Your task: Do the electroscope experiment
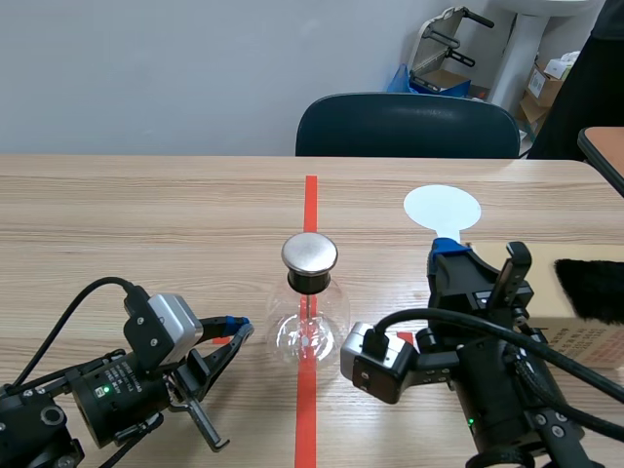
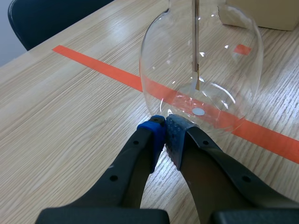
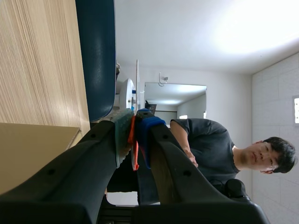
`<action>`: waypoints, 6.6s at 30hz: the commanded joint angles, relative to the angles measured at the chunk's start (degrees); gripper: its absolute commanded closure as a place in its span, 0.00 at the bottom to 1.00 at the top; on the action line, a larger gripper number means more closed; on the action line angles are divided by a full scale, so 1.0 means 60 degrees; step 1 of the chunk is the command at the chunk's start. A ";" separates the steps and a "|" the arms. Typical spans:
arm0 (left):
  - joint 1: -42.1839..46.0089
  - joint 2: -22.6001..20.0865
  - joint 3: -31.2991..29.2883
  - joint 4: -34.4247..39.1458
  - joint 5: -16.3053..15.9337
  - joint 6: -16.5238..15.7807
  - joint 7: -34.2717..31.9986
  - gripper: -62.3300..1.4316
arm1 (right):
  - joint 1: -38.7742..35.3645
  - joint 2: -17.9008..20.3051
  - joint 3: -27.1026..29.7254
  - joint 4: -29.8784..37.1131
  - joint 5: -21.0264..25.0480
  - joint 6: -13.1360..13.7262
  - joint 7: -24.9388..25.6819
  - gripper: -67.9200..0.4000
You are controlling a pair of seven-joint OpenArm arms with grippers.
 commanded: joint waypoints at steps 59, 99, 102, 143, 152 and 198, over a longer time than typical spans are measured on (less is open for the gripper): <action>0.0000 0.0022 -0.0044 0.0153 -0.0066 0.0055 -0.0142 0.91 | 0.0127 0.0025 0.0055 0.0080 -0.0014 -0.0492 -0.0022 0.97; 0.0000 0.0022 -0.0044 0.0153 -0.0066 0.0055 -0.0146 0.91 | 0.0131 0.0022 0.0055 0.0080 -0.0014 -0.0459 0.5184 0.97; 0.0000 0.0022 -0.0044 0.0153 -0.0066 0.0055 -0.0146 0.91 | 0.0131 0.0022 0.0055 0.0080 -0.0014 -0.0459 0.5450 0.97; 0.0025 0.0022 -0.0044 0.0153 -0.0062 0.0055 0.0102 0.91 | 0.0127 0.0025 0.0055 0.0080 -0.0014 -0.0452 -0.0510 0.97; 0.0025 0.0022 -0.0044 0.0153 -0.0062 0.0055 0.0102 0.91 | 0.0127 0.0022 0.0055 0.0080 -0.0014 -0.0426 -0.0557 0.97; 0.0025 0.0022 -0.0044 0.0153 -0.0062 0.0055 0.0102 0.91 | 0.0127 0.0022 0.0055 0.0080 -0.0014 -0.0426 -0.0557 0.97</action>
